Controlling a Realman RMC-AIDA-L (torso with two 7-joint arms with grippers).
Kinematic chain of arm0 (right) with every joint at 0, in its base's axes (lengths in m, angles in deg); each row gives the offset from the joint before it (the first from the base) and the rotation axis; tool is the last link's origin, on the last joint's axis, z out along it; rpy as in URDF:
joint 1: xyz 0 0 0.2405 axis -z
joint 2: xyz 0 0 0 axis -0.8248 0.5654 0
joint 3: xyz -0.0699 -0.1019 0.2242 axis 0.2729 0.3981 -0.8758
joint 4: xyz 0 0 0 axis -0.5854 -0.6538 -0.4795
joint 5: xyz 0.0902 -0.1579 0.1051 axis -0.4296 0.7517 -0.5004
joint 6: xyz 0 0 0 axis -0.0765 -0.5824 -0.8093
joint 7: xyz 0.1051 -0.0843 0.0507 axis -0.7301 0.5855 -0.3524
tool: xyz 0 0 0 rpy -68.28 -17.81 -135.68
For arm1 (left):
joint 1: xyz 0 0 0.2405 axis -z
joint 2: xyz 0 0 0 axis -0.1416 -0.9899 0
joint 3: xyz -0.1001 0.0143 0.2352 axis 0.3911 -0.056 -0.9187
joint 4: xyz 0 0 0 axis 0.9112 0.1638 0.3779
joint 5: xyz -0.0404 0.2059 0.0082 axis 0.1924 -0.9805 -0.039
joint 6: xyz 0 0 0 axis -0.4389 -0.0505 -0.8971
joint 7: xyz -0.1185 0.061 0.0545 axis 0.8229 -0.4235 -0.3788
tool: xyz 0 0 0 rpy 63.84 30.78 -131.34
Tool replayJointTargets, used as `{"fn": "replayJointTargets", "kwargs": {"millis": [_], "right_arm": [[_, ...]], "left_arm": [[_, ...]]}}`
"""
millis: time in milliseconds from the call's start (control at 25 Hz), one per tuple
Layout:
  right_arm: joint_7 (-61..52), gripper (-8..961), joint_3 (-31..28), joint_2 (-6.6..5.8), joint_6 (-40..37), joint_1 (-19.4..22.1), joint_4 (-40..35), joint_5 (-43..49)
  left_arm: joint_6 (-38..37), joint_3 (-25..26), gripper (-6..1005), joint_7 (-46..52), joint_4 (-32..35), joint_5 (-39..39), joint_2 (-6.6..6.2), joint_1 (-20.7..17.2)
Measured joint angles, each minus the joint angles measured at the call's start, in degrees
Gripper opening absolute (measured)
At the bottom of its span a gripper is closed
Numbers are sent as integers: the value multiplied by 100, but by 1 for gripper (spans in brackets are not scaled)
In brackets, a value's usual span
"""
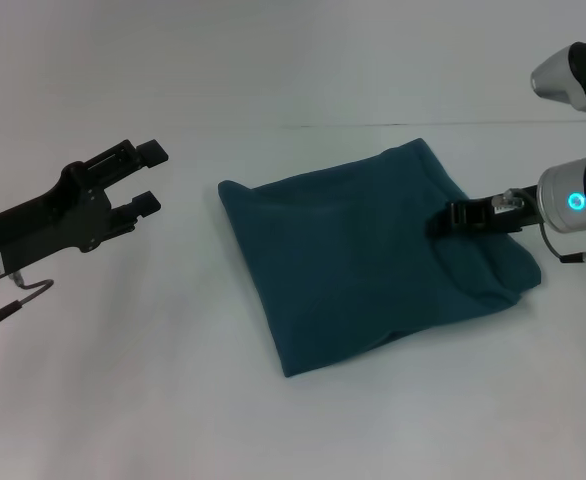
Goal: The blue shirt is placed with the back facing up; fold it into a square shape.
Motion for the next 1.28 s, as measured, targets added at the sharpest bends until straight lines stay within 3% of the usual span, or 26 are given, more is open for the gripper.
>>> {"fn": "replayJointTargets", "kwargs": {"millis": [280,520,680,840,1040,1280], "right_arm": [[184,117,67,13,164,-17,-80,-1],[112,54,94,16,-235,-83,-567,4],[-82,63,295,27,-920,-164,-1278,41],[-467,72,996,77,-1019,-187,-1910,336],[-676,84,1248,190,-801,-320,-2031,950],[-891,97,1261,226,-573,-371,-2037,1462]], "left_arm": [[1,7,875,-17,-42,0,0,-11],[-31,115,876,-44,-44,2,0,-19],[-50,139,876,-47,-44,5,-3,-20],[-52,148,875,-48,-44,9,-7,-16],[-53,210,876,-48,-44,18,-9,-7],[-41,272,876,-48,-44,18,-23,5]]}}
